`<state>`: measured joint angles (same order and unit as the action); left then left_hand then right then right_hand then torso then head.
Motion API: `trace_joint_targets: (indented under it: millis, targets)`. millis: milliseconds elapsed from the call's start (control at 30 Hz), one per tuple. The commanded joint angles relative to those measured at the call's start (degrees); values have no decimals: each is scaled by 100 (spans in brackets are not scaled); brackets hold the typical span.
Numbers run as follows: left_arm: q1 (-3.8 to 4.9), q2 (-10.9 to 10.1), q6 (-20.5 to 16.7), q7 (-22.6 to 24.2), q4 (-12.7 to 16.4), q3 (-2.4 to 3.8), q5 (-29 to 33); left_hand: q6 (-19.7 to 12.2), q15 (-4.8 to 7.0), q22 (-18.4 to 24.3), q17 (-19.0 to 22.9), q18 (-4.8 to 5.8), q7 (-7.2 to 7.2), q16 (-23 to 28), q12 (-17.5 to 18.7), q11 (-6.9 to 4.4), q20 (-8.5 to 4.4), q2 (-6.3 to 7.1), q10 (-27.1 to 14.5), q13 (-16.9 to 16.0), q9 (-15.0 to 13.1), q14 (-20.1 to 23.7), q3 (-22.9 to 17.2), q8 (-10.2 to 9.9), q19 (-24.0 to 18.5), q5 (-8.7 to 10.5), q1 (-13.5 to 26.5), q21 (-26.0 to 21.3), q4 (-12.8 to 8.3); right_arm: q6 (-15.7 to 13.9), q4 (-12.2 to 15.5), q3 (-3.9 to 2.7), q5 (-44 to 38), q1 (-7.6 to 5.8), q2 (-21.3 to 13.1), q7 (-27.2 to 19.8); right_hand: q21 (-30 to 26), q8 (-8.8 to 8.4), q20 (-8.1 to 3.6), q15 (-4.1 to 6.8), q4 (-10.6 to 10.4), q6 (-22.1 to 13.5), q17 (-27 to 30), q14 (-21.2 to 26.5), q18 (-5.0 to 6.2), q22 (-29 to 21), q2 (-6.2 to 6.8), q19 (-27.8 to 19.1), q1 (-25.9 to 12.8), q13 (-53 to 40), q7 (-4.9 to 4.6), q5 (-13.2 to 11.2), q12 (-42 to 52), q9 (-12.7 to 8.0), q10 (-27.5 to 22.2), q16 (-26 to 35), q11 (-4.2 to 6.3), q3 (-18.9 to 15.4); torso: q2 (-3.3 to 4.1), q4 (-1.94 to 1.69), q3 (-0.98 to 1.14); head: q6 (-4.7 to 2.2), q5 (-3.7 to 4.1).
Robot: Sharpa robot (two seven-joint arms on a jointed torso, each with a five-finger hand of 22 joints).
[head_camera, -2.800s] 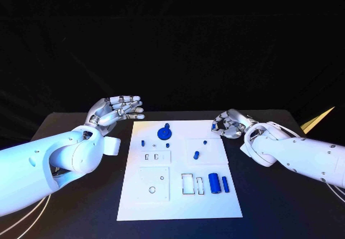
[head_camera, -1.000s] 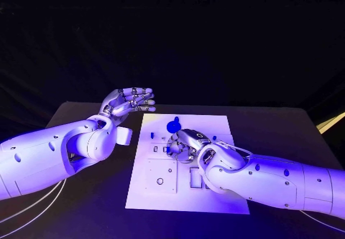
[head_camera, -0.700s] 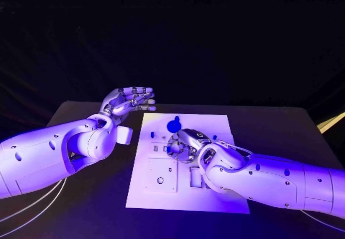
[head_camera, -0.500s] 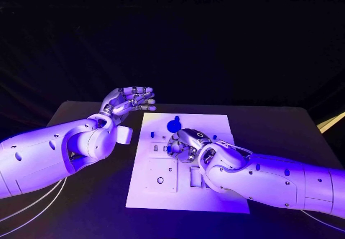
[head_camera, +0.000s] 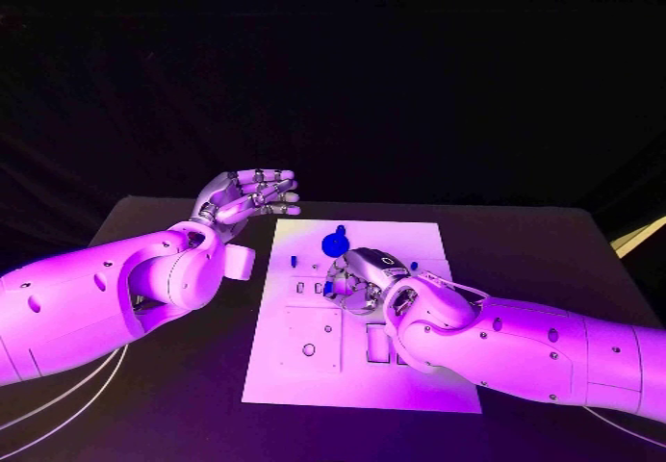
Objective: Assemble the parts on the task board
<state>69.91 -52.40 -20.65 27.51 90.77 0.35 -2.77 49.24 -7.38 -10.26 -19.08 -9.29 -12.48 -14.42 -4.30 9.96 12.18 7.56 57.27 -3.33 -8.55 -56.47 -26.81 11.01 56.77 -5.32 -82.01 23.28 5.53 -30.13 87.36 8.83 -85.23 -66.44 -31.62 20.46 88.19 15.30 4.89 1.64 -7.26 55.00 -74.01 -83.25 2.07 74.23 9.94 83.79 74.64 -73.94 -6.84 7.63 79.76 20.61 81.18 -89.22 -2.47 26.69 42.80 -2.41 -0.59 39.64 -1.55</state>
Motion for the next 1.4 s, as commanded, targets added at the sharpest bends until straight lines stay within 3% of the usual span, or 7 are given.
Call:
trace_joint_targets:
  millis: [33, 567, 900, 1067, 1400]
  targets:
    - [5, 10, 23, 5, 7, 4, -2, -23, 13, -87, -93, -63, -43, -41, 51, 24, -40, 67, 19, -56, -98, 62, -36, 74, -131, -9, 63, 87, -17, -6, -5, 1, -24, 5, 10, 1, 39, 140, -64, 11, 41, 61, -1598, -674, -170, 1485, -122, 554, -184, -687, -5, 20, 53, 104, 103, -78, 22, 335, 0, -1, -5, -6, 7]
    - [5, 4, 38, -15, -2, 4, -2, -28, 11, -97, -103, -62, -45, -36, 53, 26, -40, 70, 15, -55, -99, 68, -35, 71, -146, -9, 67, 104, -27, 53, 153, -1, -185, 5, -35, 54, 49, 152, -61, 7, 59, 66, -1599, -675, -173, 1492, -120, 559, -185, -696, 0, 26, 60, 107, 109, -78, 23, 352, -2, -2, -8, 2, -6]
    - [5, -19, 41, -22, 3, 3, -2, -28, 11, -97, -103, -62, -45, -36, 53, 26, -40, 70, 15, -55, -99, 68, -35, 71, -146, -9, 67, 104, -27, 585, 317, -5, -585, -91, -54, 444, 60, 161, -61, 8, 75, 74, -1599, -675, -175, 1499, -123, 564, -176, -692, 4, 28, 55, 109, 106, -78, 27, 364, -1, 8, -14, 8, -1]
    - [6, -32, 40, -25, 9, 3, -2, -28, 11, -97, -103, -62, -45, -36, 53, 26, -40, 70, 15, -55, -99, 68, -35, 71, -146, -9, 67, 104, -27, 768, 337, -6, -781, -133, -30, 650, 58, 162, -61, 9, 75, 74, -1599, -675, -175, 1497, -122, 563, -178, -691, 4, 27, 53, 110, 104, -78, 27, 364, 2, -4, -13, 15, 15]
    - [6, -46, 43, -32, 14, 3, -2, -28, 11, -97, -103, -62, -45, -36, 53, 26, -40, 70, 15, -55, -99, 68, -35, 71, -146, -9, 67, 104, -27, 519, 400, -12, -970, -150, -19, 715, 68, 166, -61, 10, 74, 76, -1589, -672, -177, 1504, -118, 568, -192, -701, 4, 25, 62, 111, 112, -74, 26, 364, 3, -8, -11, 18, 7]
